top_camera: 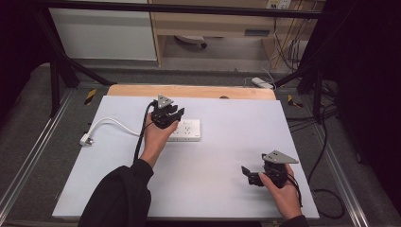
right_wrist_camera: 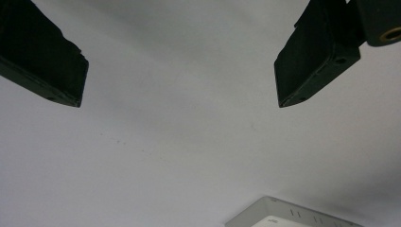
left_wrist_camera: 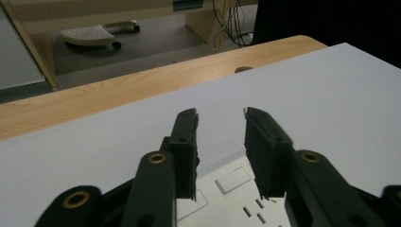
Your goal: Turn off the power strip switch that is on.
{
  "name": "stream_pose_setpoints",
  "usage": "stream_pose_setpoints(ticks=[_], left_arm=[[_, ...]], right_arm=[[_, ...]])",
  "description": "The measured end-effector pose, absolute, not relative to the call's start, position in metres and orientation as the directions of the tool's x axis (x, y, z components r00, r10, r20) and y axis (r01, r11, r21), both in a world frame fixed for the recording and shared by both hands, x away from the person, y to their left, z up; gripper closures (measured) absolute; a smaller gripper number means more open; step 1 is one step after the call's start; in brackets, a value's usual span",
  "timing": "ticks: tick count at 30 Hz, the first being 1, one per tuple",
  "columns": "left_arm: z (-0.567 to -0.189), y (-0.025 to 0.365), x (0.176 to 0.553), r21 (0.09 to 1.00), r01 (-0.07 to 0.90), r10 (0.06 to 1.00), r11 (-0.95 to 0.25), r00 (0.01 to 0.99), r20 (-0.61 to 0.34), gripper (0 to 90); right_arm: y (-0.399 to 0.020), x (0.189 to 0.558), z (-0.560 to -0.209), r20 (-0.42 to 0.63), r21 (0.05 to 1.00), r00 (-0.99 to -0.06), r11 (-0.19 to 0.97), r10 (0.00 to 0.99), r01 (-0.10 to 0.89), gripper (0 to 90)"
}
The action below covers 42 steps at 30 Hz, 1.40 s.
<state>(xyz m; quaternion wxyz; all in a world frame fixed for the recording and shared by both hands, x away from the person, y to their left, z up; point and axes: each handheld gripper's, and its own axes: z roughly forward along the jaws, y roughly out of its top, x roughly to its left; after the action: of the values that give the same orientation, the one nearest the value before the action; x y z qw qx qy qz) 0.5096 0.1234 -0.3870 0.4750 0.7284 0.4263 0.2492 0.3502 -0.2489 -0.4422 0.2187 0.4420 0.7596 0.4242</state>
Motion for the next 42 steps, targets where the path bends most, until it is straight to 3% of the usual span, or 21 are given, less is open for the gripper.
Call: stream_pose_setpoints(ticks=[7, 13, 15, 29, 42], left_arm=[[-0.379, 0.126, 0.505, 0.909, 0.385, 0.85, -0.159, 0.522, -0.073, 41.7], [-0.371, 0.129, 0.498, 0.895, 0.428, 0.852, -0.128, 0.509, -0.122, 14.5], [-0.37, 0.129, 0.496, 0.89, 0.436, 0.847, -0.133, 0.516, -0.127, 10.5], [-0.361, 0.132, 0.481, 0.886, 0.438, 0.807, -0.149, 0.572, -0.147, 8.1], [-0.362, 0.16, 0.459, 0.889, 0.436, 0.809, -0.141, 0.569, -0.15, 6.6]], right_arm=[[-0.249, 0.35, -0.442, 0.046, 0.838, -0.512, 0.245, 0.858, 0.487, 4.1], [-0.248, 0.35, -0.442, 0.044, 0.841, -0.515, 0.246, 0.856, 0.481, 4.1], [-0.248, 0.35, -0.442, 0.043, 0.842, -0.515, 0.246, 0.856, 0.48, 4.1], [-0.249, 0.35, -0.441, 0.051, 0.845, -0.511, 0.236, 0.858, 0.481, 3.4], [-0.248, 0.351, -0.442, 0.054, 0.846, -0.526, 0.24, 0.849, 0.475, 2.6]])
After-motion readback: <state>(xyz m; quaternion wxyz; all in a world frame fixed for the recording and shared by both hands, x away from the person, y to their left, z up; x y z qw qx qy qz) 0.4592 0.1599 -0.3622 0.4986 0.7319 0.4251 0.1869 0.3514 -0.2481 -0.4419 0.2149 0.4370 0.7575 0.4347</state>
